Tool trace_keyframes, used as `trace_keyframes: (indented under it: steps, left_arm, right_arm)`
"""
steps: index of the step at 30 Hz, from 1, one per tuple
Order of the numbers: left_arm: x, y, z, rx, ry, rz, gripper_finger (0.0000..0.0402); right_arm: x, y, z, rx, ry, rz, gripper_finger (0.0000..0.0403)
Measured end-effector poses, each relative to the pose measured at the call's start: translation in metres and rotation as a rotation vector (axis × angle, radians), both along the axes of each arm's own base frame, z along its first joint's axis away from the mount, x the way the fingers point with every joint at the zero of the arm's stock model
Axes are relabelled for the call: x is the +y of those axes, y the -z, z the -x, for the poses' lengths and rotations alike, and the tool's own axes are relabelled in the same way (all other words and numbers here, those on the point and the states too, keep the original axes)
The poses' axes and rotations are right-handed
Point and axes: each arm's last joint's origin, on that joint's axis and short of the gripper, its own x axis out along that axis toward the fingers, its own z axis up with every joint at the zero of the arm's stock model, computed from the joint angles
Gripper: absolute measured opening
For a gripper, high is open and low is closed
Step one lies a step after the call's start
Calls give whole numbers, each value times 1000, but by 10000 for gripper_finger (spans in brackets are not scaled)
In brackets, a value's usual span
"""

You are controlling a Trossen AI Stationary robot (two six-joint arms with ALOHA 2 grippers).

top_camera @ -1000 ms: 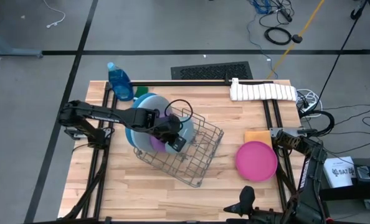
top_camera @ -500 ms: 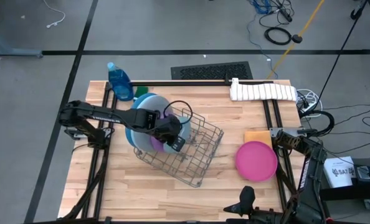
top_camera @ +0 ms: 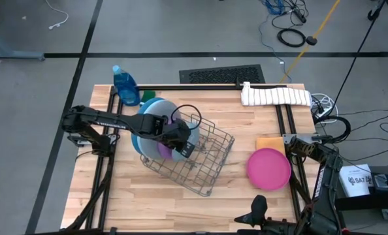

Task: Sort dishes
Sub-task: Put the small light blue plate into the dish rack

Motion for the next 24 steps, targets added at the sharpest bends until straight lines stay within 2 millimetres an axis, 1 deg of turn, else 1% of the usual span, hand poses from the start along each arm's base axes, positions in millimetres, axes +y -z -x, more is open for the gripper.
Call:
trace_keyframes:
  steps: [12, 24]
  left_arm:
    - [0, 0, 0, 0, -3, 29, 63]
    - [1, -4, -5, -64, 5, -55, 63]
  right_arm:
    - [0, 0, 0, 0, 0, -2, 176]
    - [0, 0, 0, 0, 2, -4, 176]
